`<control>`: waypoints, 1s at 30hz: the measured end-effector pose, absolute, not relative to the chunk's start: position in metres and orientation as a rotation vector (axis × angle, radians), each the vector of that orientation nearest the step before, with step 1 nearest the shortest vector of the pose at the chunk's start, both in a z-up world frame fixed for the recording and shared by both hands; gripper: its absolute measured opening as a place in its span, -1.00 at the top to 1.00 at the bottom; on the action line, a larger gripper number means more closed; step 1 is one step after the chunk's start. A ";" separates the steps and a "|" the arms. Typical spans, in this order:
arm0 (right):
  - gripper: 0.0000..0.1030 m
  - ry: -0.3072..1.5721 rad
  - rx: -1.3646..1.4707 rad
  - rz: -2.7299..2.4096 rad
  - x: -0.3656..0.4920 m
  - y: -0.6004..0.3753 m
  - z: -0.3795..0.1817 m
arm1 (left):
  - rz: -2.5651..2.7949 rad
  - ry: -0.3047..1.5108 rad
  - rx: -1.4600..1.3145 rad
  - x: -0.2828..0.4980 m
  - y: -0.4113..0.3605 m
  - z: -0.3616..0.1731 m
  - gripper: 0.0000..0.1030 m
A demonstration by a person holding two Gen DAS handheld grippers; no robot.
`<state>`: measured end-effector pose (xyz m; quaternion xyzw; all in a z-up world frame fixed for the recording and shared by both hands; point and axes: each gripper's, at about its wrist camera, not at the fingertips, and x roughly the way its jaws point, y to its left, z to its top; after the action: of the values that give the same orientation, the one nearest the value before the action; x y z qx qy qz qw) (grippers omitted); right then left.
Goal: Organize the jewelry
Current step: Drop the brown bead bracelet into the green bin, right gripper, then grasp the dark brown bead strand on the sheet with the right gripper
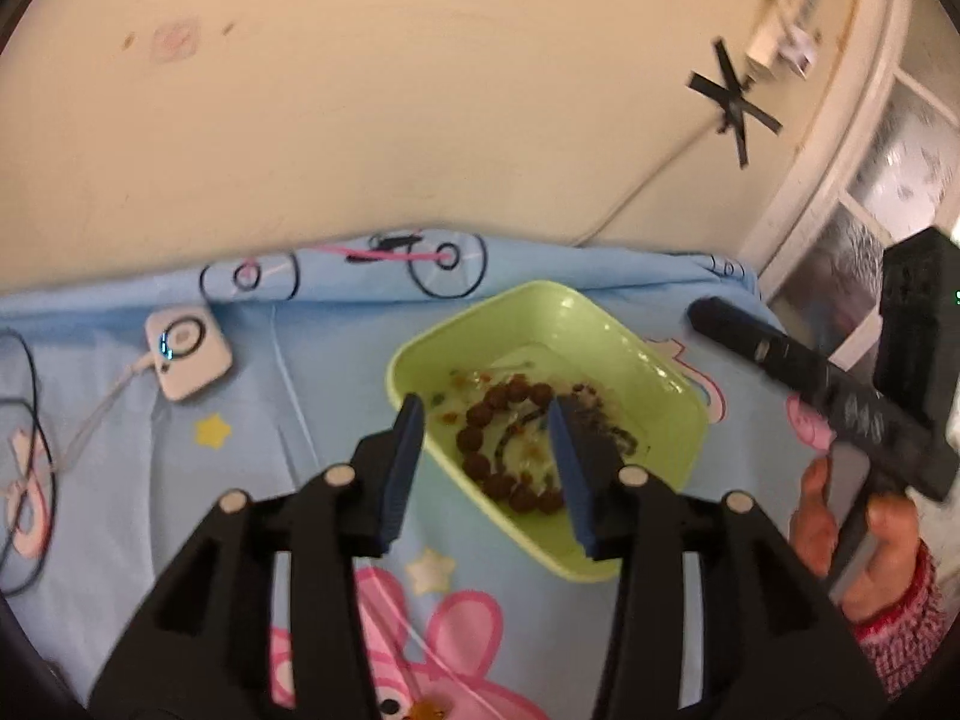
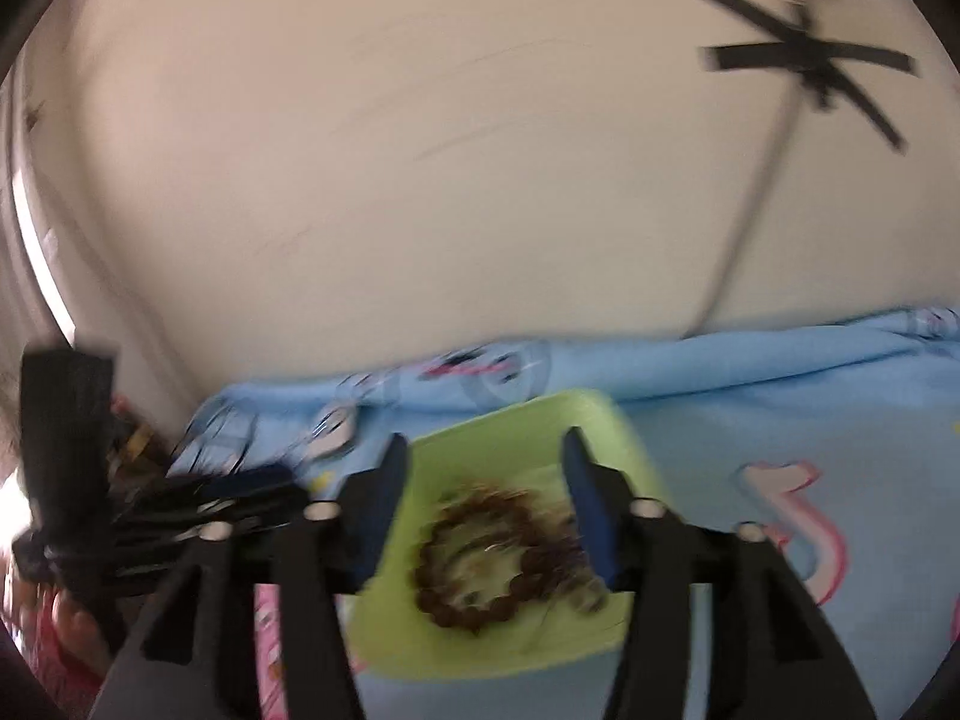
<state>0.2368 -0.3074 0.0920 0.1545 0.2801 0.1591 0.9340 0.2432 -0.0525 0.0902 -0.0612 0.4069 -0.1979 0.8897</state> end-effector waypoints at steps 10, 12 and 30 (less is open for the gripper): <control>0.34 0.835 0.602 0.394 0.238 -0.343 0.024 | -0.434 1.023 -0.175 0.269 -0.071 0.038 0.26; 0.34 0.829 0.609 0.400 0.214 -0.339 0.023 | -0.408 1.018 -0.139 0.271 -0.077 0.038 0.26; 0.87 0.713 0.091 0.588 0.080 -0.172 0.052 | -0.391 0.832 -0.249 0.095 0.094 0.112 0.25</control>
<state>0.0802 -0.1721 0.0523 0.0439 0.3438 0.2835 0.8942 0.0949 0.0938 0.1124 -0.1201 0.4004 -0.1883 0.8887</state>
